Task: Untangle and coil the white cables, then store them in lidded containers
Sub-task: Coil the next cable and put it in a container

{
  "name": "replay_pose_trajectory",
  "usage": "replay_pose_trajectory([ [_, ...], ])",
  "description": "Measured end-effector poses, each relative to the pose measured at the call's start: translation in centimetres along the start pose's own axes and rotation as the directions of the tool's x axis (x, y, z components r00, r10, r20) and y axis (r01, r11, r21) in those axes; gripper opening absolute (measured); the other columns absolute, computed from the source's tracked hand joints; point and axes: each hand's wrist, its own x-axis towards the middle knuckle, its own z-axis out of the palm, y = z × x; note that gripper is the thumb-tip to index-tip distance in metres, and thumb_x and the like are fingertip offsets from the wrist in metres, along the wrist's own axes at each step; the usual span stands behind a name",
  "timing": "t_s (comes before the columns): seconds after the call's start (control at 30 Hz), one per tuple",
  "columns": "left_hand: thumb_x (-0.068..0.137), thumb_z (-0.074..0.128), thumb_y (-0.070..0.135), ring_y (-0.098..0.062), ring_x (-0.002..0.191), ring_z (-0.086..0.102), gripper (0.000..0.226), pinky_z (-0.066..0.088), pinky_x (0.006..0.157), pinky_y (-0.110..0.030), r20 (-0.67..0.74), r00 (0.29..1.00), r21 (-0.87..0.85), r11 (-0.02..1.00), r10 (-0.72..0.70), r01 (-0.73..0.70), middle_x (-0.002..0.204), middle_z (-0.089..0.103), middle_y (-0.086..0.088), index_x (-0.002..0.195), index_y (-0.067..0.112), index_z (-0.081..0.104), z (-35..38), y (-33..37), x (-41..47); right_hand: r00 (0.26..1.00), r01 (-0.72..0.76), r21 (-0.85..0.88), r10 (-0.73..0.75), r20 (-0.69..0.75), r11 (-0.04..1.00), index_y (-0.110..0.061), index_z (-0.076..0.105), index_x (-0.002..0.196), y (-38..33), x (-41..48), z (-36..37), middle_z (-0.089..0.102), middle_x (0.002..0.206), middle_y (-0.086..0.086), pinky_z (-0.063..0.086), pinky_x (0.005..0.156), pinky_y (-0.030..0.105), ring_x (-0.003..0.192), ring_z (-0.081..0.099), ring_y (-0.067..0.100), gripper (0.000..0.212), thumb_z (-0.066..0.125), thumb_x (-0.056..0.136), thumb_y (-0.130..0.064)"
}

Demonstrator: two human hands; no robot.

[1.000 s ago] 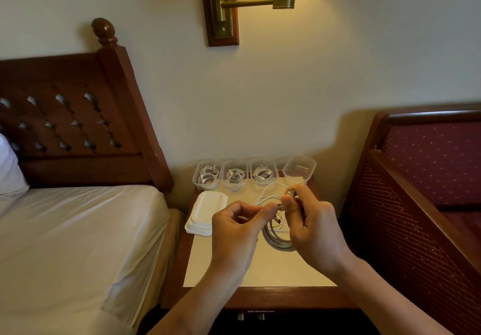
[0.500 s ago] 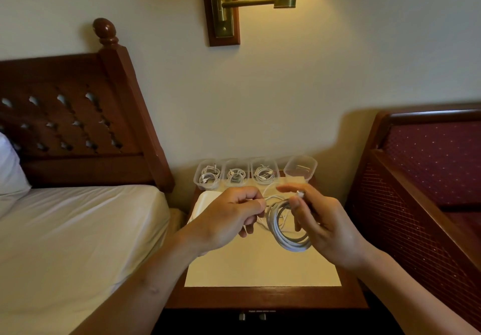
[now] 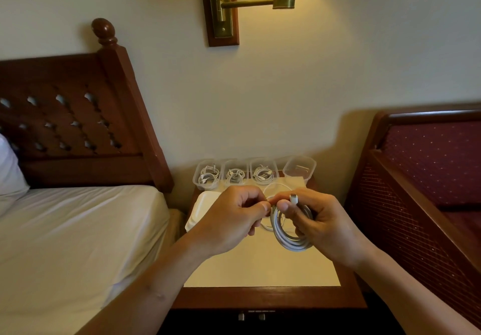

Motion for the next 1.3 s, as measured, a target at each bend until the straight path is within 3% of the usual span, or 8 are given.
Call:
replay_pose_trajectory([
  [0.13, 0.103, 0.059, 0.017, -0.01, 0.058, 0.052, 0.021, 0.044, 0.058, -0.029, -0.013, 1.0, 0.076, 0.997, 0.008, -0.006, 0.06, 0.053, 0.008, 0.087, 0.012, 0.07, -0.2, 0.4, 0.0, 0.999, -0.033, 0.088, 0.03, 0.029, 0.996, -0.018, 0.078, 0.11, -0.2, -0.1, -0.7, 0.061, 0.067, -0.016, 0.039, 0.057, 0.014, 0.057, 0.05, 0.005, 0.02, 0.061, 0.101, -0.021],
  [0.23, 0.102, 0.059, 0.017, -0.008, 0.058, 0.051, 0.021, 0.043, 0.058, -0.028, -0.011, 1.0, 0.077, 0.997, 0.019, -0.018, 0.059, 0.052, 0.011, 0.085, 0.013, 0.071, -0.5, 0.9, 0.0, 1.0, -0.022, 0.145, 0.019, 0.024, 0.989, -0.024, 0.079, 0.11, -0.2, -0.1, -1.1, 0.07, 0.08, -0.003, 0.05, 0.06, 0.031, 0.064, 0.057, 0.018, 0.019, 0.063, 0.099, -0.022],
  [0.37, 0.101, 0.061, 0.017, -0.014, 0.058, 0.051, 0.021, 0.043, 0.059, -0.031, -0.012, 1.0, 0.061, 0.998, 0.016, -0.016, 0.059, 0.052, 0.004, 0.084, 0.012, 0.073, -0.8, 1.1, -0.1, 0.999, -0.044, 0.215, 0.046, -0.008, 0.976, -0.024, 0.08, 0.108, 0.2, 0.1, -1.2, 0.07, 0.081, -0.004, 0.054, 0.061, 0.038, 0.065, 0.058, 0.015, 0.02, 0.062, 0.099, -0.022],
  [0.53, 0.092, 0.067, 0.018, -0.019, 0.055, 0.05, 0.018, 0.042, 0.056, -0.025, -0.012, 1.0, -0.032, 0.999, -0.016, 0.016, 0.058, 0.051, -0.005, 0.08, 0.008, 0.074, -2.5, 1.0, -0.5, 0.998, -0.048, 0.17, 0.053, -0.023, 0.984, -0.022, 0.081, 0.106, 0.8, -0.1, -1.8, 0.071, 0.081, -0.005, 0.05, 0.063, 0.03, 0.066, 0.059, 0.011, 0.02, 0.062, 0.1, -0.02],
  [0.73, 0.096, 0.065, 0.013, -0.024, 0.066, 0.06, 0.02, 0.045, 0.057, -0.031, 0.074, 0.976, -0.209, 0.954, -0.205, 0.217, 0.069, 0.062, -0.013, 0.086, 0.001, 0.077, -1.6, 1.5, -1.1, 0.993, -0.084, 0.054, 0.088, -0.074, 0.995, -0.014, 0.079, 0.106, 1.6, 0.0, -0.4, 0.07, 0.077, -0.022, 0.046, 0.067, 0.012, 0.071, 0.062, 0.0, 0.019, 0.061, 0.1, -0.019],
  [0.93, 0.086, 0.076, 0.025, -0.014, 0.069, 0.058, 0.019, 0.044, 0.061, -0.029, -0.005, 0.914, -0.422, 0.83, -0.405, 0.365, 0.076, 0.068, -0.004, 0.09, 0.007, 0.081, 0.9, 1.5, -0.9, 0.957, -0.16, 0.012, 0.159, -0.241, 0.987, -0.015, 0.079, 0.101, 2.5, 0.4, 1.5, 0.064, 0.065, -0.025, 0.043, 0.058, 0.016, 0.06, 0.057, 0.001, 0.021, 0.06, 0.102, -0.023],
  [1.17, 0.087, 0.078, 0.024, -0.015, 0.075, 0.05, 0.011, 0.04, 0.066, -0.032, -0.23, 0.872, -0.637, 0.745, -0.432, 0.201, 0.076, 0.072, 0.002, 0.09, 0.014, 0.084, 4.5, 1.2, -0.9, 0.897, -0.249, 0.166, 0.292, -0.333, 0.954, -0.02, 0.078, 0.088, 1.9, 1.1, 3.0, 0.057, 0.058, -0.007, 0.039, 0.052, 0.029, 0.052, 0.045, 0.005, 0.029, 0.055, 0.105, -0.023],
  [1.3, 0.093, 0.073, 0.013, 0.0, 0.077, 0.071, 0.017, 0.05, 0.065, -0.013, -0.387, 0.869, -0.581, 0.813, -0.31, 0.031, 0.084, 0.08, 0.008, 0.088, 0.027, 0.083, 6.3, 1.4, -0.9, 0.866, -0.276, 0.229, 0.345, -0.361, 0.933, -0.014, 0.078, 0.088, 1.8, 1.1, 3.5, 0.059, 0.058, -0.002, 0.041, 0.053, 0.034, 0.053, 0.048, 0.009, 0.028, 0.057, 0.105, -0.022],
])
